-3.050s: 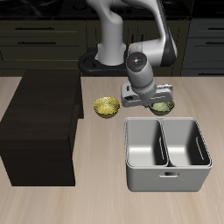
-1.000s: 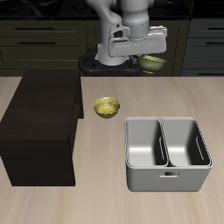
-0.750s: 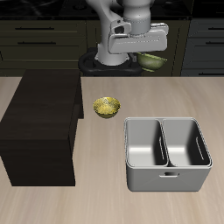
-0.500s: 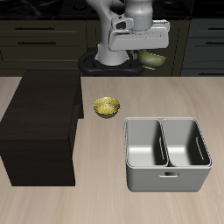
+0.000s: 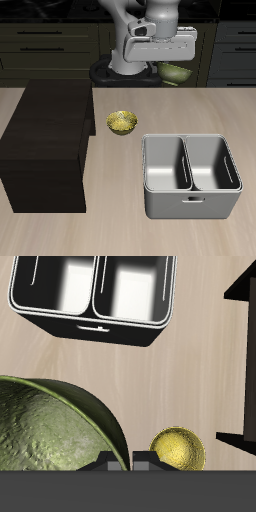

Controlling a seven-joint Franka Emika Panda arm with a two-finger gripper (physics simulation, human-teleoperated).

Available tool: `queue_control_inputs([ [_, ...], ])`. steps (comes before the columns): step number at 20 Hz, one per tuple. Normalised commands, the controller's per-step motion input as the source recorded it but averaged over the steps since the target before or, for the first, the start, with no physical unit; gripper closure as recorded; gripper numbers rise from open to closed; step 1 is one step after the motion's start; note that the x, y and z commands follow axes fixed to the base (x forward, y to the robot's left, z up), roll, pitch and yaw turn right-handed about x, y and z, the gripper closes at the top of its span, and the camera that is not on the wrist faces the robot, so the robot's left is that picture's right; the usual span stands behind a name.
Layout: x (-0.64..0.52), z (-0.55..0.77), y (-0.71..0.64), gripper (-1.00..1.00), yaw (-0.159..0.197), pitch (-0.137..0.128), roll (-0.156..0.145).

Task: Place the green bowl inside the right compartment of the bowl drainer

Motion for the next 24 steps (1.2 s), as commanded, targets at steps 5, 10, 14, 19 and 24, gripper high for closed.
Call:
queue_control_inputs([
  [5, 0.45, 0.07, -0.04, 1.0, 0.002, -0.001, -0.053],
  [10, 0.5, 0.0, 0.04, 1.0, -0.008, 0.025, 0.009],
  [14, 0.41, -0.01, 0.02, 1.0, -0.013, 0.029, -0.002],
  [19, 0.42, -0.03, 0.04, 1.0, -0.016, 0.033, -0.001],
  [24, 0.24, -0.03, -0.03, 1.0, -0.019, 0.001, -0.019],
])
